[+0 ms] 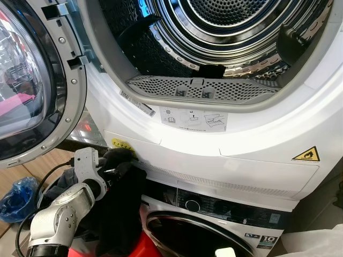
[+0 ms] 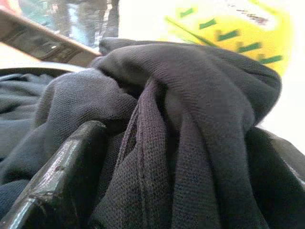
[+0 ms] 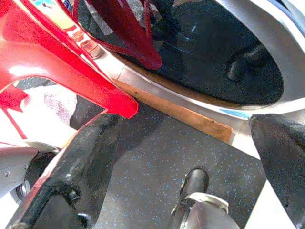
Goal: Clothes washing
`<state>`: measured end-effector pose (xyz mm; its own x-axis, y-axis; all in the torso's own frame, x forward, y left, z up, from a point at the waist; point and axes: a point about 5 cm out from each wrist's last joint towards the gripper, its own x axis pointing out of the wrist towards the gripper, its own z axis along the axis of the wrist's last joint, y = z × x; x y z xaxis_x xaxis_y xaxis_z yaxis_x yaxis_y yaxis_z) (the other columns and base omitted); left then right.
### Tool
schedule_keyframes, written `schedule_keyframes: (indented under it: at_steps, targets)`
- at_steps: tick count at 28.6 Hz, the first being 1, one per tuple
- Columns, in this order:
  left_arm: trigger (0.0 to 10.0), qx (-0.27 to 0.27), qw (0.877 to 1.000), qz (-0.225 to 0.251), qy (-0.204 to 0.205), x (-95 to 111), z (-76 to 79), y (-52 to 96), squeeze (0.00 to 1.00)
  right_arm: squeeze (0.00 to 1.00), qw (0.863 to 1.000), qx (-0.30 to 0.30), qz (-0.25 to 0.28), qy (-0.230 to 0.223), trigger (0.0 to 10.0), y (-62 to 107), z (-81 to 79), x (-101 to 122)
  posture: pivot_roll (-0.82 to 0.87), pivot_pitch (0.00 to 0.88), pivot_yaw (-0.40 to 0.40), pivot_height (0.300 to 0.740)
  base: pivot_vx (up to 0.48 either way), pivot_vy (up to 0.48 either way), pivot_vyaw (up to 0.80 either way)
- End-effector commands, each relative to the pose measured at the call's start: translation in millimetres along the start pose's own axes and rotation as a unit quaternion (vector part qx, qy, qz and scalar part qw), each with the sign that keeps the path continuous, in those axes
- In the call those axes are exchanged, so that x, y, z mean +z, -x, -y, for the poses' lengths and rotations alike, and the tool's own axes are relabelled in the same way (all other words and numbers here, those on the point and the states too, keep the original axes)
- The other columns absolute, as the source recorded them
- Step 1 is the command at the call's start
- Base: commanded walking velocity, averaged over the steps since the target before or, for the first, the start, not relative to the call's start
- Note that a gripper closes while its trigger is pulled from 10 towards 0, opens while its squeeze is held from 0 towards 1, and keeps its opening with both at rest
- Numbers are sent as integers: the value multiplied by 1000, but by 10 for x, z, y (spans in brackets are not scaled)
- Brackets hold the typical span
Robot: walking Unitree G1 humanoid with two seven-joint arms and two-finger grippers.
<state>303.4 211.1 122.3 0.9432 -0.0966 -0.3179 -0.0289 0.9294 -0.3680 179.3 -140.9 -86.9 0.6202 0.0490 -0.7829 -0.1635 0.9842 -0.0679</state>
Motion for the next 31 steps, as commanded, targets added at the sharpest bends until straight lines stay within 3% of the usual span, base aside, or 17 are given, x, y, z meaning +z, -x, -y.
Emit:
schedule_keyframes:
  at_steps: [1, 2, 13, 18, 31]
  targets:
    - [8039, 28, 999, -18, 10, -59, -90, 8, 0, 0, 1000, 8, 3, -3, 10000, -4, -57, 19, 49, 0, 140, 740, 0, 0, 0]
    - [0, 27, 999, -16, 10, -70, -82, 5, 0, 0, 1000, 8, 3, -3, 10000, -5, -57, 21, 50, 0, 140, 740, 0, 0, 0]
    - [0, -4, 1000, 17, 19, -7, 28, 7, 0, 0, 1000, 7, 4, -1, 10000, -6, -53, 25, 49, 0, 139, 740, 0, 0, 0]
    - [0, -46, 998, 43, 18, 53, 129, 27, 0, 0, 1000, 8, 3, -2, 10000, -5, -58, 20, 51, 0, 139, 740, 0, 0, 0]
    - [0, -71, 997, 14, 14, -56, 199, 37, 0, 0, 1000, 10, 3, -3, 10000, -6, -69, 23, 49, 0, 142, 740, 0, 0, 0]
